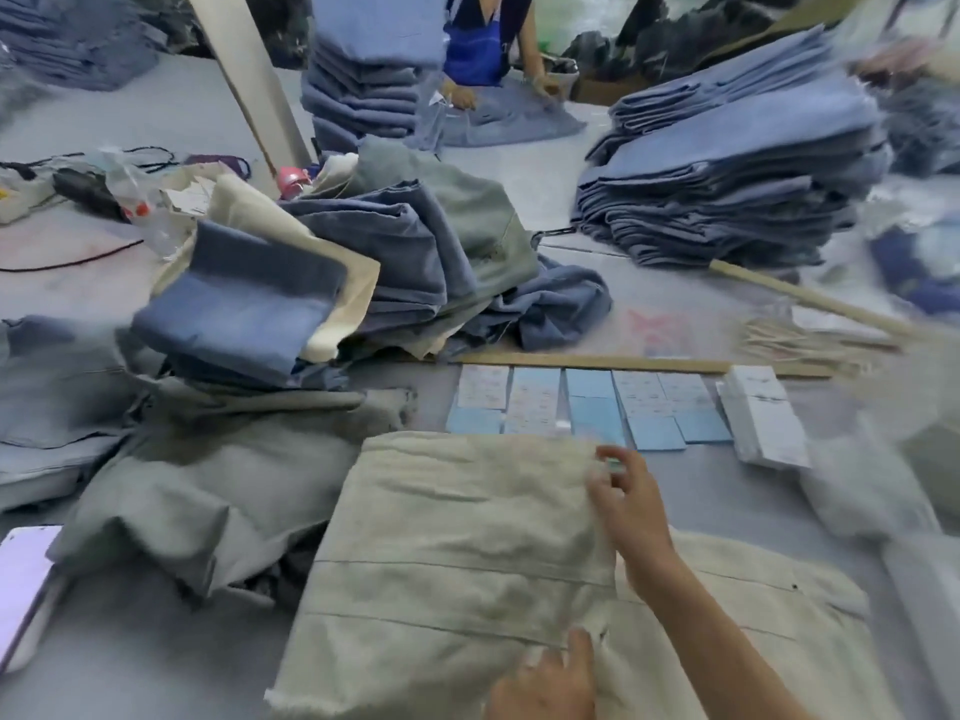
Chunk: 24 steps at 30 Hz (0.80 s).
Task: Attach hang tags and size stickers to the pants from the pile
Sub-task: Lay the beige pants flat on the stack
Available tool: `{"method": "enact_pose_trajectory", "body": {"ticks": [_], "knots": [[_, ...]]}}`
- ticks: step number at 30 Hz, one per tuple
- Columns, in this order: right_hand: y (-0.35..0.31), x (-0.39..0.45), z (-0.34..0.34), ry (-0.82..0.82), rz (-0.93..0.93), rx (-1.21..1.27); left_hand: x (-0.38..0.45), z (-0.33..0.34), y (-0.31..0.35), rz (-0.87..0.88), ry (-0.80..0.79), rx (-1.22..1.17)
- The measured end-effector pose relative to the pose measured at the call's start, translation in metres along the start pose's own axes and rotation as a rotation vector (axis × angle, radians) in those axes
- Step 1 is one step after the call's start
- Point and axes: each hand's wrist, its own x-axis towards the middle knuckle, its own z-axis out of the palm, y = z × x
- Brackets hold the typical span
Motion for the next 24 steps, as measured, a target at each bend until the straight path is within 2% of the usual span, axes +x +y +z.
{"method": "enact_pose_trajectory", "body": {"ticks": [1,2,4,8,11,13,15,16,18,19,20,22,24], "knots": [[0.027,0.003,-0.009,0.022,0.073,-0.073,-0.003,0.010,0.014,-0.023,-0.081,-0.001],[0.050,0.006,-0.015,0.015,0.130,-0.135,-0.008,0.026,0.023,-0.036,-0.037,0.069],[0.072,0.012,-0.019,-0.009,0.157,-0.155,-0.025,0.025,0.037,0.025,-0.149,0.186],[0.065,0.014,-0.020,0.006,0.008,-0.075,-0.065,0.020,0.054,0.174,-0.258,0.254],[0.068,-0.001,-0.025,-0.035,-0.016,-0.236,-0.069,0.016,0.063,0.230,-0.299,0.256],[0.076,-0.014,-0.044,0.097,-0.040,-0.170,-0.067,0.006,0.063,0.258,-0.291,0.181],[0.093,-0.029,-0.084,0.418,-0.107,-0.097,-0.054,0.001,0.044,0.089,-0.241,0.013],[0.108,-0.037,-0.109,0.576,-0.091,-0.139,-0.051,0.000,0.036,0.036,-0.156,-0.114],[0.144,-0.050,-0.163,0.750,0.085,-0.330,-0.032,0.000,-0.010,-0.048,0.148,-0.085],[0.161,-0.054,-0.187,0.732,0.225,-0.416,-0.023,0.002,-0.034,-0.066,0.277,0.034],[0.175,-0.057,-0.207,0.665,0.365,-0.469,-0.014,0.002,-0.052,-0.037,0.334,0.150],[0.195,-0.057,-0.232,0.527,0.582,-0.528,-0.007,0.018,-0.070,0.231,0.279,0.259],[0.206,-0.050,-0.246,0.446,0.629,-0.489,-0.017,0.043,-0.066,0.424,0.120,0.256]]}}
